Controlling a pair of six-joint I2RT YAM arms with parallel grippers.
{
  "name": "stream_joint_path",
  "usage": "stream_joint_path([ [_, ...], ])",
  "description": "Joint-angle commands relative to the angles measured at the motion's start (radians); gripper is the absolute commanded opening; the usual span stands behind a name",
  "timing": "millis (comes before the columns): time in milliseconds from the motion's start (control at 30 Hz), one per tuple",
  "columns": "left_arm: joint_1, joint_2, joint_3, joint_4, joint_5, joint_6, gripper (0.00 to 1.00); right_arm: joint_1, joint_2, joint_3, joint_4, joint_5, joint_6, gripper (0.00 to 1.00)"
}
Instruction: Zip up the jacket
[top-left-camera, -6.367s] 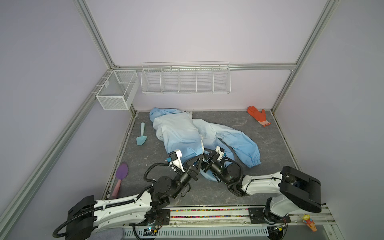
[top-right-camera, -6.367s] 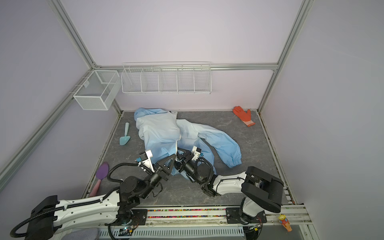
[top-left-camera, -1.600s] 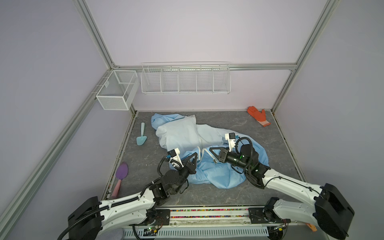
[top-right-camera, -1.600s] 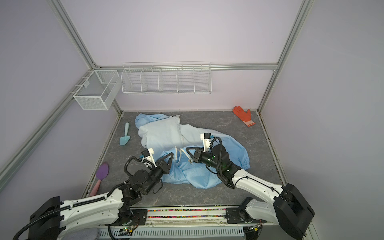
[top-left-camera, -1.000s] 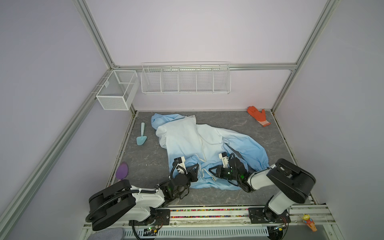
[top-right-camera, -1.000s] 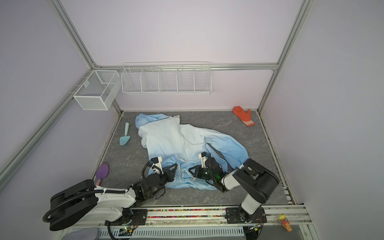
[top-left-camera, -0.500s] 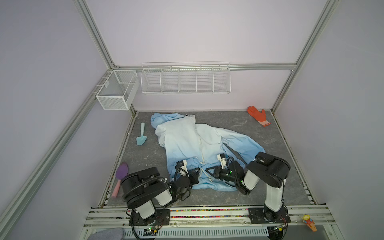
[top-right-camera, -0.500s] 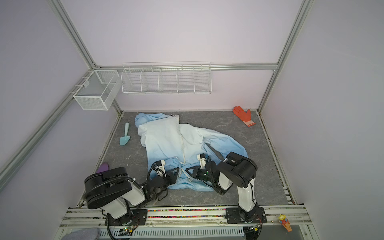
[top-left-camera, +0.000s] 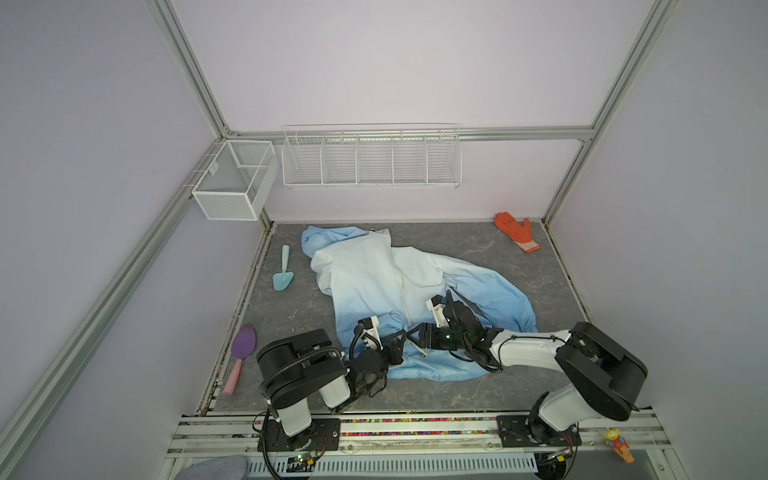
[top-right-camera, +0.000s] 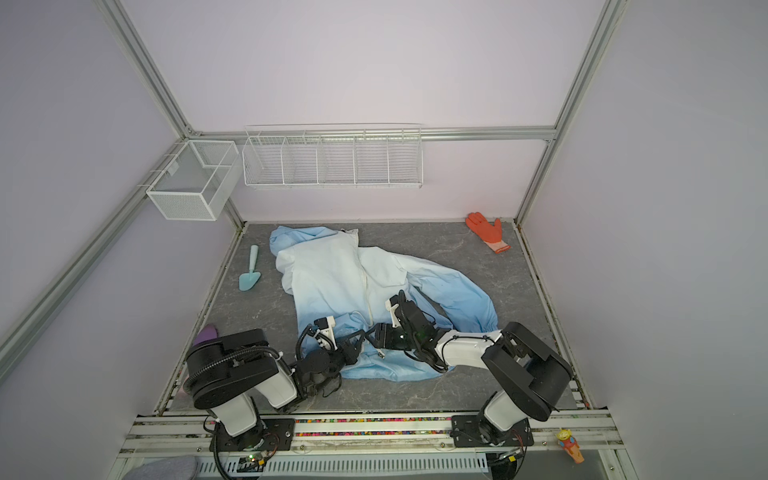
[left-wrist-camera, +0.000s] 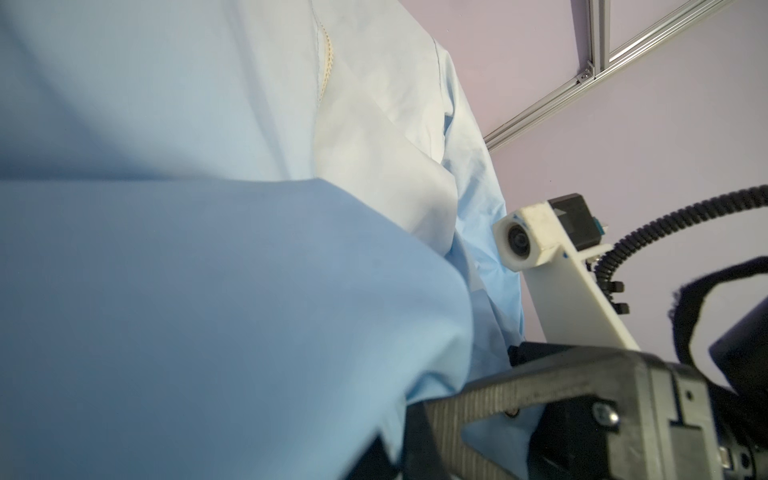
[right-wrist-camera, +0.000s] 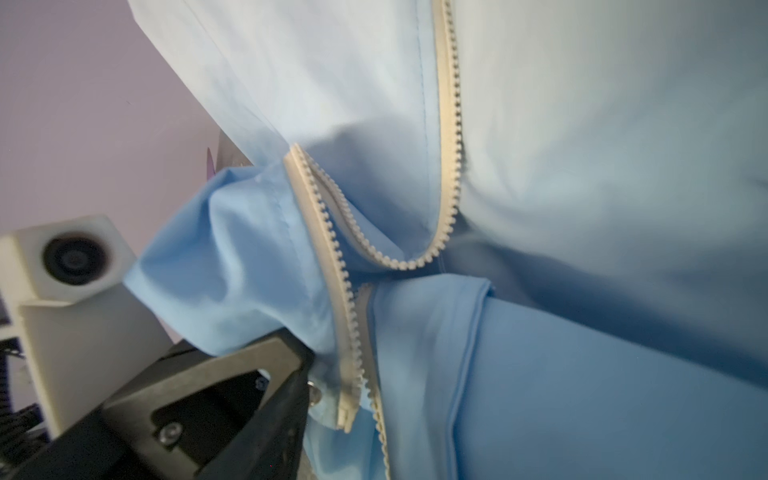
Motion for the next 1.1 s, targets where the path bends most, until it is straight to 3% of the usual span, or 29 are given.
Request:
stream_joint_path([
  [0,0.004,0.019,-0.004,0.035,-0.008,-0.013,0.00,0.003,-0.008,0.004,-0.137,-0.044,-0.057,0.66],
  [200,0.004,-0.006,-0.022,0.035,-0.035,0.003,0.00,0.003,-0.092,0.014,-0.268,-0.056,-0.109,0.77],
  [733,0.004,0.007,-0.006,0.036,-0.012,-0.002,0.00,0.003,-0.160,0.062,-0.477,-0.123,-0.250,0.59],
  [1067,0.004,0.016,0.007,0.036,0.004,-0.006,0.00,0.002,-0.113,0.075,-0.465,-0.130,-0.265,0.52],
])
